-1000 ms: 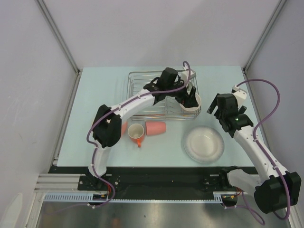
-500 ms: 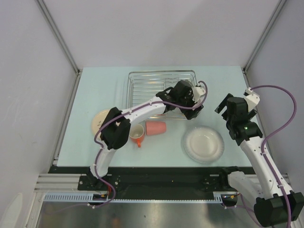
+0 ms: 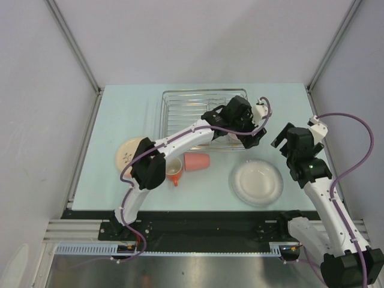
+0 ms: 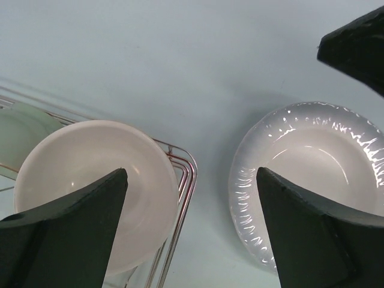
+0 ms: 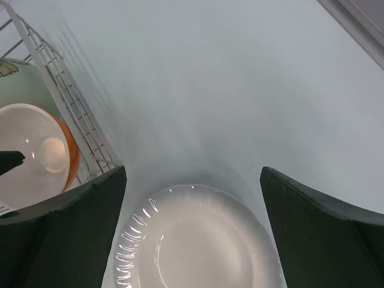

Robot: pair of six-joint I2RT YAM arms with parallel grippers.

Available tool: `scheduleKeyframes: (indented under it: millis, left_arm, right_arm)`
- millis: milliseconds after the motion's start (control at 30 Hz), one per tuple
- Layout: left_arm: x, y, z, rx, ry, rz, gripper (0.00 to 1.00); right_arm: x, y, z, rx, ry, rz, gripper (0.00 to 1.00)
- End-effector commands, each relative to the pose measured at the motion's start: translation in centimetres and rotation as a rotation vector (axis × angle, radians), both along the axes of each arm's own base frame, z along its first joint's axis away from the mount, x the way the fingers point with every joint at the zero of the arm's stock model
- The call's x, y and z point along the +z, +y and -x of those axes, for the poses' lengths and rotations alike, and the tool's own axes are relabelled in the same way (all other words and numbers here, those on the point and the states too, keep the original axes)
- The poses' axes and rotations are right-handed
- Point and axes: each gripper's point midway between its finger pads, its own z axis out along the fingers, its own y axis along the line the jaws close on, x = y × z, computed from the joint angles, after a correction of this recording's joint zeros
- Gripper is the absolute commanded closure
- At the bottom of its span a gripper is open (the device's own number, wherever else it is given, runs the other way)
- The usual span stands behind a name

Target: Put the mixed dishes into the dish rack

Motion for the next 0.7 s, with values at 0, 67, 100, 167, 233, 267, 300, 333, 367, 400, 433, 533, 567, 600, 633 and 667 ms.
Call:
scheduleKeyframes:
  millis: [0,67,100,167,233,267,300,333,367,400,433,533,567,600,633,667]
  left_arm:
    - [2.6,-0.6,1.0,-0.005,0.042,0.06,0.06]
    - [2.0,-0.5,0.5,0.013,0.03,0.046,0.07]
    - [1.7,-0.3,0.0,0.034,0.016,0.035,0.07]
    - [0.9,-0.2,-0.5,0.048,-0.003,0.011,0.07]
    - [0.4,0.1,-1.5,0.077,-0.043,-0.009,0.07]
    - [0.4,0.1,-1.8,0.085,-0.053,-0.011,0.07]
    - [0.4,0.0,-2.0,0.088,-0.064,-0.011,0.07]
    - [0.3,0.0,-2.2,0.094,-0.069,-0.014,0.07]
    - [0.2,0.0,-2.2,0.094,-0.07,-0.013,0.07]
    - [0.0,0.0,-2.3,0.099,-0.069,-0.015,0.07]
    - [0.0,-0.1,-2.5,0.104,-0.071,-0.014,0.08]
    - [-0.2,-0.1,-3.1,0.133,-0.089,-0.014,0.09]
    - [-0.2,-0.1,-3.4,0.139,-0.096,-0.012,0.1]
    - [-0.3,-0.1,-3.6,0.146,-0.1,-0.013,0.11]
    - [-0.2,0.0,-3.9,0.161,-0.109,-0.014,0.13]
    - [-0.3,0.0,-3.9,0.161,-0.11,-0.013,0.13]
  right_arm:
    - [0.4,0.0,0.1,-0.008,-0.026,-0.023,0.0]
    - [0.4,0.0,0.2,-0.007,-0.024,-0.022,0.0]
    - [0.4,0.0,0.2,-0.006,-0.025,-0.021,0.0]
    - [0.4,0.0,0.2,-0.007,-0.023,-0.019,0.0]
    - [0.5,0.0,0.2,-0.007,-0.024,-0.02,0.0]
    - [0.4,0.0,0.2,-0.005,-0.024,-0.021,0.0]
    - [0.3,0.0,0.2,-0.003,-0.019,-0.021,0.0]
    - [0.3,0.0,0.2,-0.006,-0.021,-0.023,0.0]
    - [0.4,0.0,0.1,-0.005,-0.021,-0.022,0.0]
    - [0.4,0.0,0.1,-0.006,-0.021,-0.021,0.0]
    - [0.3,0.0,0.2,-0.006,-0.018,-0.02,0.0]
    - [0.3,0.0,0.2,-0.006,-0.021,-0.021,0.0]
    - [0.3,0.0,0.2,-0.007,-0.02,-0.022,0.0]
    - [0.3,-0.1,0.2,-0.007,-0.018,-0.019,0.0]
    - [0.1,-0.1,0.3,-0.008,-0.014,-0.02,0.0]
    - [0.1,-0.1,0.3,-0.008,-0.014,-0.02,0.0]
